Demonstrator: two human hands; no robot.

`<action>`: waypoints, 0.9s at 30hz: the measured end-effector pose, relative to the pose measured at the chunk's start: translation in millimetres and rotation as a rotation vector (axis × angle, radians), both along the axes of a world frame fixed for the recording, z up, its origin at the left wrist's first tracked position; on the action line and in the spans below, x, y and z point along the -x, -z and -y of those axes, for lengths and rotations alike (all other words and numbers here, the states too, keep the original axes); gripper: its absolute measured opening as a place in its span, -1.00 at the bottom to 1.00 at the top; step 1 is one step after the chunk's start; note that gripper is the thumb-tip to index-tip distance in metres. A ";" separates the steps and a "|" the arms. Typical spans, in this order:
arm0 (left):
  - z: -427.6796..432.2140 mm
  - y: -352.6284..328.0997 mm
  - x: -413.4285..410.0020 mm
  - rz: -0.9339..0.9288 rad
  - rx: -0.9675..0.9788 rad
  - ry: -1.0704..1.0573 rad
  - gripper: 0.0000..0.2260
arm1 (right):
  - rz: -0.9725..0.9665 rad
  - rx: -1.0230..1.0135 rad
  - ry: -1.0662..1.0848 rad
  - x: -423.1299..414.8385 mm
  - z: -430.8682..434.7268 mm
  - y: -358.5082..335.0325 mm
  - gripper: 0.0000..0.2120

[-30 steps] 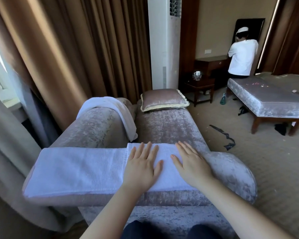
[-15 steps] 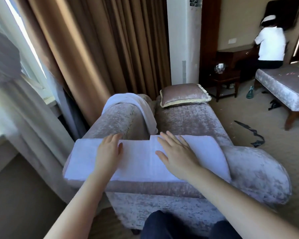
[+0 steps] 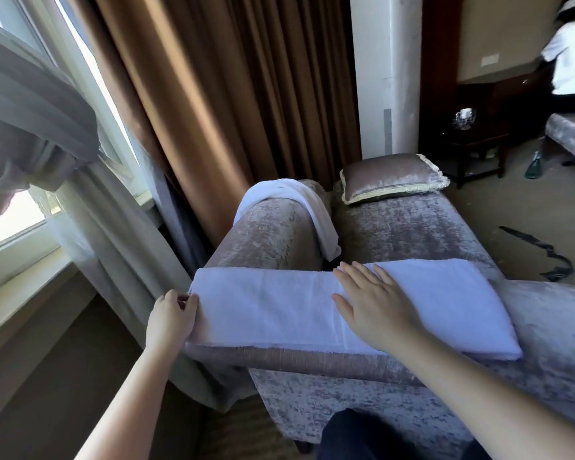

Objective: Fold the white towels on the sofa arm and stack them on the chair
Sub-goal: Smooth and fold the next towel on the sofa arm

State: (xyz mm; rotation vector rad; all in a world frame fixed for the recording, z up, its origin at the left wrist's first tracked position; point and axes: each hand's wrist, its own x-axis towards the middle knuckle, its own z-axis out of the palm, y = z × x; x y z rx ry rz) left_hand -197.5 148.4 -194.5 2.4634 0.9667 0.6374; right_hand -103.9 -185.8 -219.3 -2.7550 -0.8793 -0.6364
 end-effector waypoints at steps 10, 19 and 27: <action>-7.6 -21.5 13.7 -0.092 0.335 0.161 -0.68 | -0.057 0.065 0.010 1.5 1.4 -1.8 -0.43; 91.6 -147.6 22.0 0.025 0.473 0.697 -0.53 | -0.408 -0.540 -0.242 2.1 7.7 -71.7 -0.64; 234.1 -174.8 -20.5 0.012 0.324 0.997 -0.71 | -0.732 -1.029 -0.248 29.6 47.7 -172.5 -0.59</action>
